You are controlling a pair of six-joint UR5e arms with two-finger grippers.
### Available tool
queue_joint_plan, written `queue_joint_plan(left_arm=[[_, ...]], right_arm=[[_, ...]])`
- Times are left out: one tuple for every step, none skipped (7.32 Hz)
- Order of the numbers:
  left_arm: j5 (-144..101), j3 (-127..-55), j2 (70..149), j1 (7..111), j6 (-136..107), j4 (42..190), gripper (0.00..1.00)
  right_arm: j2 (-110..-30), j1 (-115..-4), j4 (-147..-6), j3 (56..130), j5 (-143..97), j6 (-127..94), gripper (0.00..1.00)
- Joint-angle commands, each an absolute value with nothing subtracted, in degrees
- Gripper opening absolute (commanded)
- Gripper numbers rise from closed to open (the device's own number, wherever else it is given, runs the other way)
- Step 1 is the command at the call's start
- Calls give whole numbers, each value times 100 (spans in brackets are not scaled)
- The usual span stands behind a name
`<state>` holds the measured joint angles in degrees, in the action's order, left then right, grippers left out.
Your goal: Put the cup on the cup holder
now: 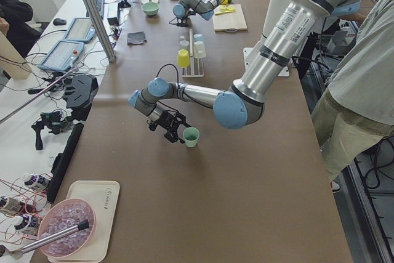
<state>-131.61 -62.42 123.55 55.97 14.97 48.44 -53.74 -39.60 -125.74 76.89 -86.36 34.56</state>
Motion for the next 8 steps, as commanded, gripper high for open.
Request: queue_joint_plan(left_arm=[[-13017,-6249,12357,5564,1556,4781,98],[-13017,-6240,12349,5520,1556,4781,98],[-13017,-6232,12340,5476,1556,4781,98],[-13017,-6205,12331,5432,1556,4781,98],[-13017,-6205,12331,5432,1556,4773,98],[-13008,-6205,12322,5432,1556,4712,98],[-13008,-6214,12322,5432,1564,4702,98],[-12973,-6205,12314,5423,1564,4702,98]], right_arm=[[-5458,-3964,-12454,7664,-8526,3454,100],[-5484,-3990,-12367,7655,-8499,3472,100],[-5554,-3999,-12297,7655,-8490,3480,100],[-5589,-4008,-12270,7638,-8490,3480,100],[-5633,-4008,-12165,7638,-8438,3480,100],[-5669,-4008,-12138,7638,-8403,3480,100],[-5695,-4008,-12077,7620,-8394,3480,100],[-5713,-4017,-12050,7620,-8394,3480,100]])
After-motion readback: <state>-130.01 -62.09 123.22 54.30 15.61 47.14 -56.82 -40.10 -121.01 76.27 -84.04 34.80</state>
